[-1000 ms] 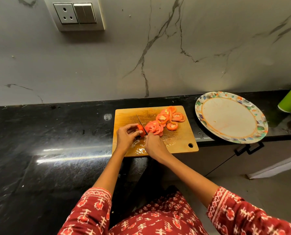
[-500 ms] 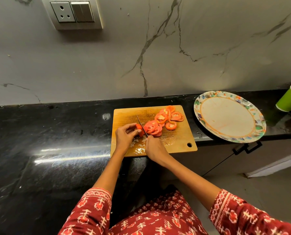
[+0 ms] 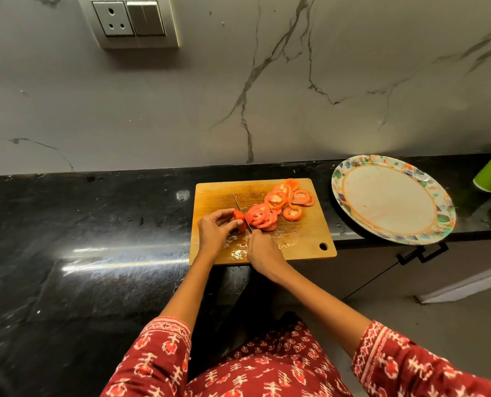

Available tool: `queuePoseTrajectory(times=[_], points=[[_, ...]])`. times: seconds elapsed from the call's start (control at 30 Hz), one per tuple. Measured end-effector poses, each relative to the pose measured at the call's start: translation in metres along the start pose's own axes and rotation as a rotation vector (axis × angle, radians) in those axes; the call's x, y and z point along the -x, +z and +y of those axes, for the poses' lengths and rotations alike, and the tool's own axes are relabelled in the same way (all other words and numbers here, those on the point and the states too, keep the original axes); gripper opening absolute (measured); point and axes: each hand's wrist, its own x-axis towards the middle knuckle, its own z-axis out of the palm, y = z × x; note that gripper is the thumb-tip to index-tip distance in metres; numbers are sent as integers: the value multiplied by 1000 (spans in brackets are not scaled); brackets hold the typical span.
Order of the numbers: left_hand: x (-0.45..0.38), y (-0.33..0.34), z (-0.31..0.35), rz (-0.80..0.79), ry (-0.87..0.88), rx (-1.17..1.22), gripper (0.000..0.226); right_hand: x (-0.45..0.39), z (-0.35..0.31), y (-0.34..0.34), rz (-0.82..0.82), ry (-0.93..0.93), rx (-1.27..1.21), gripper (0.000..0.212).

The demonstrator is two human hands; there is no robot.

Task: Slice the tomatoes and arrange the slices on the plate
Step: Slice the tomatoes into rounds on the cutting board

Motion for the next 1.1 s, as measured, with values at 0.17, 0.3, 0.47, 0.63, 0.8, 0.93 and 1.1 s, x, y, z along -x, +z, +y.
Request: queuePoseTrajectory(times=[0.17, 0.3, 0.47, 0.63, 0.8, 0.93, 1.1], points=[[-1, -2, -4, 7, 9, -22, 35, -14, -9, -1, -23, 48, 18, 27], [0, -1, -2, 10, 23, -15, 35, -9, -5, 0, -19, 16, 43, 25], [-2, 1, -6, 19, 19, 0, 38, 1, 6, 5, -17, 8, 65, 23], [-1, 1, -9, 21, 27, 4, 38, -10, -4, 1, -45, 22, 44, 25], [2, 3, -9, 18, 26, 35, 37, -4, 4, 7, -44, 11, 48, 25], [1, 3, -13, 29, 29, 34, 37, 14, 16, 14, -61, 28, 79, 34], [1, 3, -15, 24, 8, 38, 37, 6, 7, 8, -98, 74, 32, 24]])
